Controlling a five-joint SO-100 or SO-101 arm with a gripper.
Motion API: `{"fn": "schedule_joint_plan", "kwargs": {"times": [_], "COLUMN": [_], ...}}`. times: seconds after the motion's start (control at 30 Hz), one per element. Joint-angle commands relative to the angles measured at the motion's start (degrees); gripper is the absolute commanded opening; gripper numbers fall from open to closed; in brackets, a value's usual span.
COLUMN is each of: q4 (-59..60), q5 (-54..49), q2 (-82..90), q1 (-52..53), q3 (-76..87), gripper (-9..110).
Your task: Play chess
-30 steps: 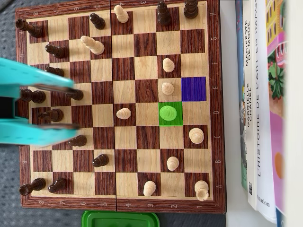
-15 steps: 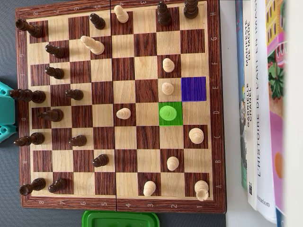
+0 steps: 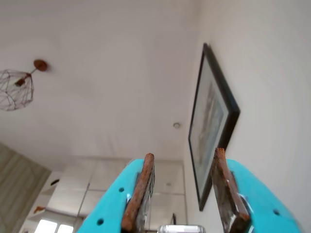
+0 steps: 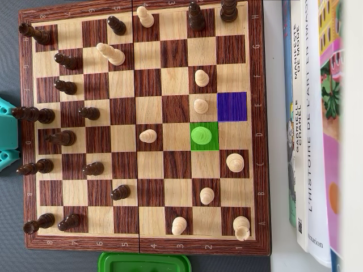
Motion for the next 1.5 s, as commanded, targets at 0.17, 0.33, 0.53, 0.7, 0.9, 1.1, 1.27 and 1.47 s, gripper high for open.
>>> {"fn": "schedule_joint_plan", "kwargs": {"times": [0.17, 0.33, 0.53, 0.7, 0.9, 1.1, 1.27, 1.47], "q4": [-13.62, -18.9, -22.24, -25.58, -27.6, -27.6, -27.6, -27.6], "q5": [-0.09, -0.18, -0.18, -0.18, -0.18, 0.18, 0.18, 0.18], "q2": [0.18, 0.18, 0.18, 0.18, 0.18, 0.18, 0.18, 0.18], "q1": [0.26, 0.35, 0.44, 0.44, 0.53, 0.44, 0.44, 0.44], "q3": [1.05, 1.05, 1.05, 1.05, 1.05, 1.05, 1.05, 1.05], "gripper": [18, 18, 18, 18, 18, 18, 18, 18]}}
